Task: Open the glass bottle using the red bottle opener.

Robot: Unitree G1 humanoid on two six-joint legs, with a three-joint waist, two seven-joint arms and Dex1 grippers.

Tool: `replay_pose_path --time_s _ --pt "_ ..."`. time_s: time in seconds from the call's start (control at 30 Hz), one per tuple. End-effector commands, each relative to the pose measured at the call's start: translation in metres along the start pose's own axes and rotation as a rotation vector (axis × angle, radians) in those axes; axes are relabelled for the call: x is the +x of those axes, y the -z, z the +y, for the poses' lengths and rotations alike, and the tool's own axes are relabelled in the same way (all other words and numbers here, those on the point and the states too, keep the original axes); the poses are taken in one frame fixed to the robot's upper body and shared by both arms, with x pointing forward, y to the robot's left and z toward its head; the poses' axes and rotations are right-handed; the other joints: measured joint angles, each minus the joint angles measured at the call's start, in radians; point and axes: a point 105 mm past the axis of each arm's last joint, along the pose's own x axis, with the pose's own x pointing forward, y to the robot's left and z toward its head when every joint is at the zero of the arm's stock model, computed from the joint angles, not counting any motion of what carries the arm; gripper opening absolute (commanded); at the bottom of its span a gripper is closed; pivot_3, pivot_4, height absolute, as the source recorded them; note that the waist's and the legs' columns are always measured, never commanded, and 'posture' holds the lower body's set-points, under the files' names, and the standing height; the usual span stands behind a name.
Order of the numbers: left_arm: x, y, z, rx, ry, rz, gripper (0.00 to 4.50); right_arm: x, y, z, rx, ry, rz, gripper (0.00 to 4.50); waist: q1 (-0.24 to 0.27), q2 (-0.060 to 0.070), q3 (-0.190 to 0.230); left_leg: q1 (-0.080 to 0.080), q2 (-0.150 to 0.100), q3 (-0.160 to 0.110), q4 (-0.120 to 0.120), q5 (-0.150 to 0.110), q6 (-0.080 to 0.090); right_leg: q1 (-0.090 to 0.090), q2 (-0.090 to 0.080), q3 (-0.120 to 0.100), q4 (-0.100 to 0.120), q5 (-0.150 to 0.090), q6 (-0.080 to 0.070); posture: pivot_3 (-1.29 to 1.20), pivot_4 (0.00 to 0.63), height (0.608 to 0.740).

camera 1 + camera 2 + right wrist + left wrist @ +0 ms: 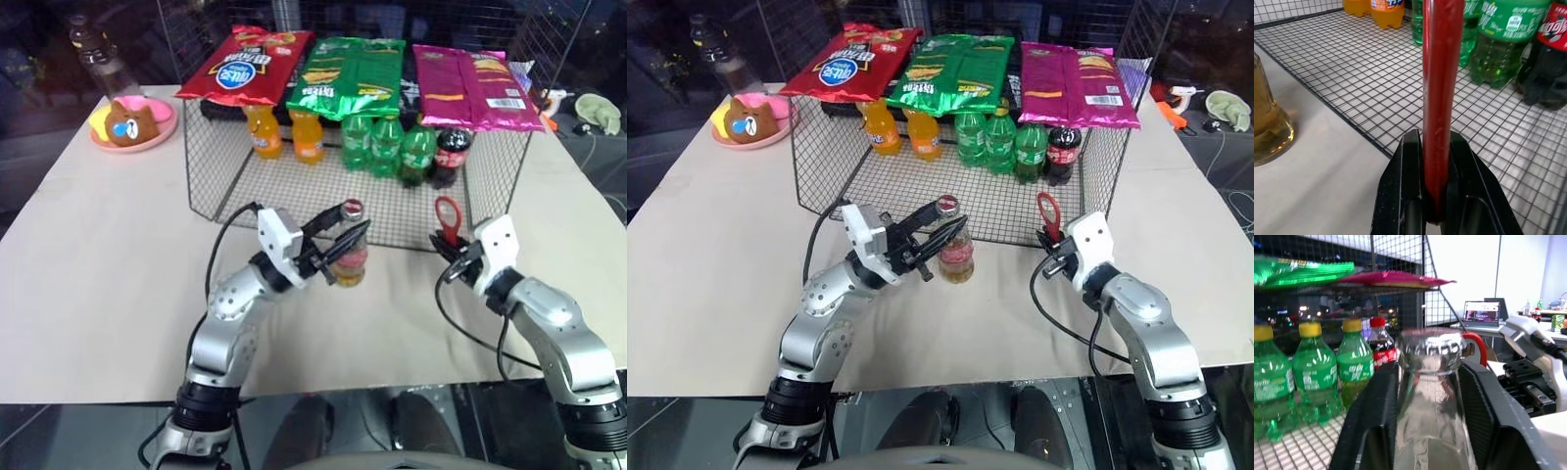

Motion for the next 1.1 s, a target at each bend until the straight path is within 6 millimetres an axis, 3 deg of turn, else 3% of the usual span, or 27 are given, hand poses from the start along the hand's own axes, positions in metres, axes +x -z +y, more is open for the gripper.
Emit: replay_pose_path --time_s 0.03,0.13,0.37,0.8,1.1 --pt "-0.004 0.013 -0.004 -0.021 0.007 0.052 1.23 0.01 -0.036 0.012 -0.16 -0.05 -0.114 0.0 -0.003 0.0 0.0 0.001 0.0 0.001 0.0 0.0 0.0 0.0 0.0 0.001 0.001 0.0 0.0 0.0 0.15 0.74" --pt "-0.005 0.015 -0.004 -0.024 0.009 0.061 1.23 0.023 -0.057 0.026 -0.305 -0.072 -0.181 0.0 -0.003 0.001 0.0 0.002 0.001 0.002 0.0 0.0 0.0 0.0 0.001 0.002 0.003 0.0 0.0 0.0 0.15 0.74" --pt "-0.004 0.017 -0.006 -0.022 0.003 0.067 1.23 0.038 -0.068 0.052 -0.542 -0.119 -0.261 0.0 0.002 0.0 -0.001 0.002 0.0 0.001 0.0 0.0 -0.001 0.001 0.0 0.001 0.001 0.0 0.0 0.0 0.15 0.74" --pt "-0.003 0.021 -0.006 -0.033 0.001 0.077 1.23 0.045 -0.062 0.068 -0.908 -0.118 -0.341 0.0 0.002 0.0 -0.001 0.002 0.0 0.0 0.0 0.001 -0.001 0.001 0.0 0.0 0.001 0.0 0.0 0.0 0.15 0.74" --pt "-0.002 0.021 -0.004 -0.04 -0.007 0.074 1.23 0.056 -0.046 0.084 -0.939 -0.146 -0.357 0.0 0.002 0.0 -0.002 0.005 0.0 0.001 0.0 0.001 -0.001 0.003 0.001 0.001 0.001 0.0 0.0 0.0 0.15 0.74"
